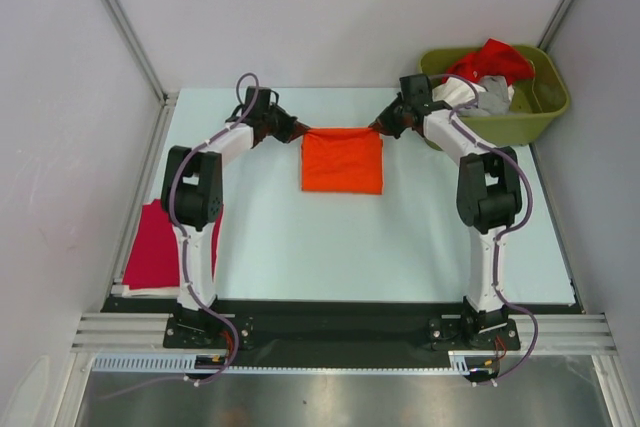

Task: Fold and stack the t-shirts
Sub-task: Fold the tshirt

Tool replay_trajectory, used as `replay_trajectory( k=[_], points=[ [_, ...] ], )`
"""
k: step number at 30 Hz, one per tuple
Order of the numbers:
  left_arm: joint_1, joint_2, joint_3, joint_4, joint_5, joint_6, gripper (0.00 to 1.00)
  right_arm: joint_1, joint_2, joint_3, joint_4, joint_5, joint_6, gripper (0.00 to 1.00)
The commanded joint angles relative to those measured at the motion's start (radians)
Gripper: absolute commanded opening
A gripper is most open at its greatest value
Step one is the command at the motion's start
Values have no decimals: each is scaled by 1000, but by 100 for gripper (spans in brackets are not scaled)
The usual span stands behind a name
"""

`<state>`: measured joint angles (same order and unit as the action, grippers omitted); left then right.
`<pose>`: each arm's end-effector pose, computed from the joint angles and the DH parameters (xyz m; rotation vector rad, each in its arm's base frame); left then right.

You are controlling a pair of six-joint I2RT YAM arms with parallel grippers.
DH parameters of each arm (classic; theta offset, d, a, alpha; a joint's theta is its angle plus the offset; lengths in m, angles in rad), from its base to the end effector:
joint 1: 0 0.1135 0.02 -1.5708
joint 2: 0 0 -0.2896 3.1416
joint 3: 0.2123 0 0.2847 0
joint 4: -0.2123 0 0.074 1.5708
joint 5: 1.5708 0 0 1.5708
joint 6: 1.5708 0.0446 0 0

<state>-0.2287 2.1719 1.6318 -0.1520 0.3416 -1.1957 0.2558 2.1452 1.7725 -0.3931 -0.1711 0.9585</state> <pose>0.5251 -0.1376 0.1866 -0.9713 2.2808 -1.0815 0.5238 0.1448 0.2294 0.7634 2.3438 0.7718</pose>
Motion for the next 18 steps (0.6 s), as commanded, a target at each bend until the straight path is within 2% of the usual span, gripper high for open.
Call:
replay_trajectory(
  k=[1,6,7,9,12,13,15,16,18],
  points=[
    [20,0,28,-32,7,16,0,-36,57,24,-61,22,29,0],
    [38,14,16,-26,0,19,2,-39,111,51,-65,30,20,0],
    [42,29,19,-24,14,15,7,-38,117,64,-72,38,19,0],
    [43,51,46,-24,34,24,9,-35,123,79,-114,79,8,0],
    [43,88,94,-43,76,56,18,-27,113,87,-154,158,-12,2],
    [43,98,109,-52,86,68,24,-26,108,91,-165,169,-23,8],
    [45,120,178,-111,111,149,27,-21,110,126,-214,246,-55,18],
    [43,117,206,-148,96,192,32,-20,111,143,-231,264,-93,30],
    [45,77,246,-213,51,309,39,-12,108,191,-268,300,-141,35]
  ],
)
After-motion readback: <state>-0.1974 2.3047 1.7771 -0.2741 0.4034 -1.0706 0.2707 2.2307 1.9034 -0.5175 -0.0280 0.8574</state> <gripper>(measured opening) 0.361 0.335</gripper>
